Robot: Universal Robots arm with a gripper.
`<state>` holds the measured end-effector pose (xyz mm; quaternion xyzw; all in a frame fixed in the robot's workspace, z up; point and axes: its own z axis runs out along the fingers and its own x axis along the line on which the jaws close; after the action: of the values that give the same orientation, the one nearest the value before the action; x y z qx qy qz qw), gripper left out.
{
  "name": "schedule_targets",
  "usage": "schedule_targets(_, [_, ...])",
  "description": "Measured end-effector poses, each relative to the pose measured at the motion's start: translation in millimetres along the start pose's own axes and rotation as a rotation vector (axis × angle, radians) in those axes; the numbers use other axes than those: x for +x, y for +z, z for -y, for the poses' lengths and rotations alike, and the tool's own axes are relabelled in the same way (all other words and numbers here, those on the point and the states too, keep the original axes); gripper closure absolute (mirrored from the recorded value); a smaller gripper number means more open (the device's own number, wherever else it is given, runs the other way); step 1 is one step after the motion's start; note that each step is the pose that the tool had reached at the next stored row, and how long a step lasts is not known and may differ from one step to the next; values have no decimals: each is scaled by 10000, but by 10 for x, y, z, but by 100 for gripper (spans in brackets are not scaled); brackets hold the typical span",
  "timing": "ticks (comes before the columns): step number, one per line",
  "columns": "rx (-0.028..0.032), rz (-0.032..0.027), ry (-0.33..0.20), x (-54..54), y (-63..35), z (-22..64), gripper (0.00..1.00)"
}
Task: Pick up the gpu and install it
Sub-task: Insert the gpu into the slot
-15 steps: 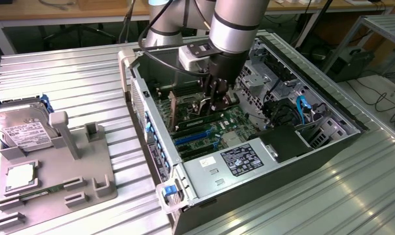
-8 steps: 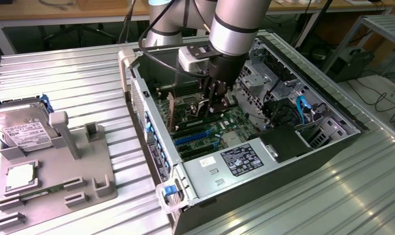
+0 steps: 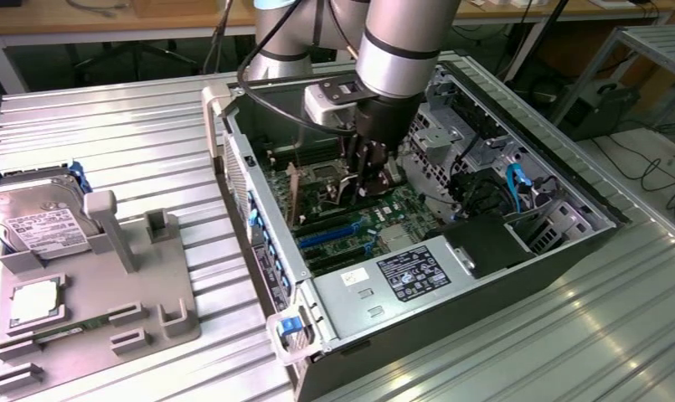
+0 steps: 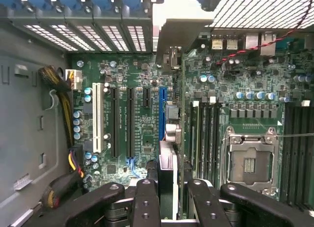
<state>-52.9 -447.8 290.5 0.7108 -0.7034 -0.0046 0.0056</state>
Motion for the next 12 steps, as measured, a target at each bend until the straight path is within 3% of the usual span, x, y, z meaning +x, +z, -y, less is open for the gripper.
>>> schedule_targets(6, [0, 3, 81, 7, 119, -53, 73])
schedule_targets(9, [0, 58, 81, 44, 151, -58, 73])
schedule_targets(10, [15, 70, 83, 46, 161, -61, 73])
schedule_targets(12, [155, 71, 79, 46, 165, -73, 73])
